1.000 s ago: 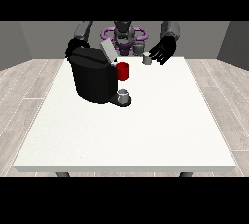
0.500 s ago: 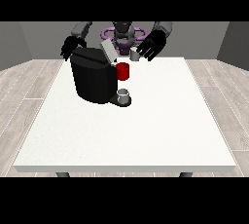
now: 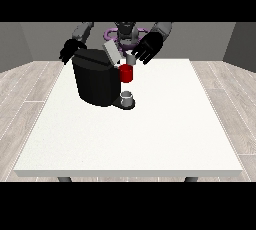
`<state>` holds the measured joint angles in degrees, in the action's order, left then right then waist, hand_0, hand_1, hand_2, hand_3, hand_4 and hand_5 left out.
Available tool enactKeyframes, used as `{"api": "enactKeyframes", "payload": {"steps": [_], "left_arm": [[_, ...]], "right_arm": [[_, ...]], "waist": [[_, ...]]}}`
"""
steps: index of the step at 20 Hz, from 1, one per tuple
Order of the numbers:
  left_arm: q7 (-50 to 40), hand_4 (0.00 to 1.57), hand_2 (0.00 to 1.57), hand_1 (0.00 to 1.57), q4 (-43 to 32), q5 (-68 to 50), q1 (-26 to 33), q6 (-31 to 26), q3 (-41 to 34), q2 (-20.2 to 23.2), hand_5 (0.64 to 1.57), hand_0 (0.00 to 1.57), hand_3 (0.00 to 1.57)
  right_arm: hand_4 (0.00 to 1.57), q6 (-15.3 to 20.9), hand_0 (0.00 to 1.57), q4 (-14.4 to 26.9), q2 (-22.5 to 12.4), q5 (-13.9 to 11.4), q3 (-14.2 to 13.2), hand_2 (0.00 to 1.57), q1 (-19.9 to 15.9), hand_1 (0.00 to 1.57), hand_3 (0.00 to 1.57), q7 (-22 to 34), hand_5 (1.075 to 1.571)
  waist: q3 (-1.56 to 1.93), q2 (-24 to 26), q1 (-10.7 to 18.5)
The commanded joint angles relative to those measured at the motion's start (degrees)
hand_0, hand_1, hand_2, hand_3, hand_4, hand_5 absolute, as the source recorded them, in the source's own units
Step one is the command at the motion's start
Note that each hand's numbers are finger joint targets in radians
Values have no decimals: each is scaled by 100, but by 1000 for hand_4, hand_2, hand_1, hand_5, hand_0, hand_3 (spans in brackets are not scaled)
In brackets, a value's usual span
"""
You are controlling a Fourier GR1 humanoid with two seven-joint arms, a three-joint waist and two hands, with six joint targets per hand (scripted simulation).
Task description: Insert the coffee pod into the coffee machine and close the lid
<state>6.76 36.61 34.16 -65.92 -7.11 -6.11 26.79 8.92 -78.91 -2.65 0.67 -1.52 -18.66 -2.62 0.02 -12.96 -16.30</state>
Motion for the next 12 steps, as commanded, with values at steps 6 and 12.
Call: {"api": "enactKeyframes", "payload": {"steps": [6, 12], "left_arm": [[2, 500, 1326, 1305, -2, 28, -68, -321, 25, 14, 1571, 1305, 1229], [26, 506, 1294, 1251, -133, 241, -66, 131, 73, -186, 1571, 1251, 1208]], "right_arm": [[530, -215, 0, 170, -300, 380, -507, 0, -113, 0, 0, -26, 1571], [499, -34, 0, -226, 32, 170, -60, 0, -111, 0, 0, 211, 1571]], "waist": [[1, -8, 168], [-2, -159, -145]]}}
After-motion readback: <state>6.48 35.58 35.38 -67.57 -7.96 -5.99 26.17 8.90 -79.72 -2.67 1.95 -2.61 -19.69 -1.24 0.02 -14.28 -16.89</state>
